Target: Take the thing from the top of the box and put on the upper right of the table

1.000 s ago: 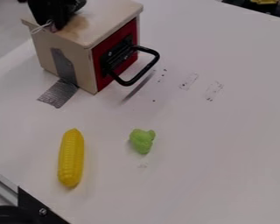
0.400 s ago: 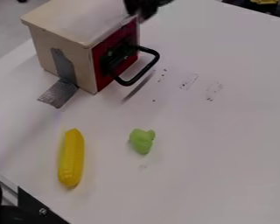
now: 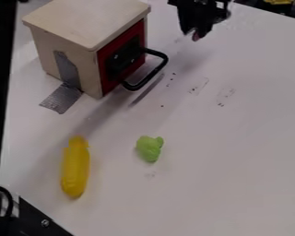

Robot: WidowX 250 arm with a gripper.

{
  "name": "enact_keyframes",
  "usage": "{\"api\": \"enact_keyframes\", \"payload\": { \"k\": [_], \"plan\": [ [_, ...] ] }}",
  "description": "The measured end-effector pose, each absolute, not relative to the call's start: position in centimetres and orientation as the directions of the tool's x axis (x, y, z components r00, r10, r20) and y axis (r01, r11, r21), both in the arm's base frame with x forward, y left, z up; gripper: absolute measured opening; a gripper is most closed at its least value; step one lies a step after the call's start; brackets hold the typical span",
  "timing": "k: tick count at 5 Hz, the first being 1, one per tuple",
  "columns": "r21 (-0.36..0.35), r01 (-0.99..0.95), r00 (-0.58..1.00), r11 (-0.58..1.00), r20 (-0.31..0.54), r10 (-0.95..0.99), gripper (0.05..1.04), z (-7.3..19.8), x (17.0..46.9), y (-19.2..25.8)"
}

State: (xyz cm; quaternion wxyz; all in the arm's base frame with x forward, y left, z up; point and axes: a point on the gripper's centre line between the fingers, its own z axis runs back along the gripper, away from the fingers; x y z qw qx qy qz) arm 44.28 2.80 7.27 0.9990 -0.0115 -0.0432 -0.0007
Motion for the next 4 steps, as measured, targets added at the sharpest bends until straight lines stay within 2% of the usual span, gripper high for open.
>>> {"api": "enact_keyframes", "payload": {
  "k": [1,2,3,4],
  "plan": [
    [-0.028,-0.054,0.995,0.998,0.080,0.056,0.495,5.55,45.56,2.96],
    [-0.020,-0.072,0.994,0.997,0.083,0.074,0.810,5.39,45.68,3.11],
    [-0.030,-0.132,0.988,0.991,0.081,0.134,1.005,5.46,45.67,2.97],
    [-0.040,-0.185,0.979,0.982,0.082,0.187,0.999,6.22,45.55,2.87]
  ]
}}
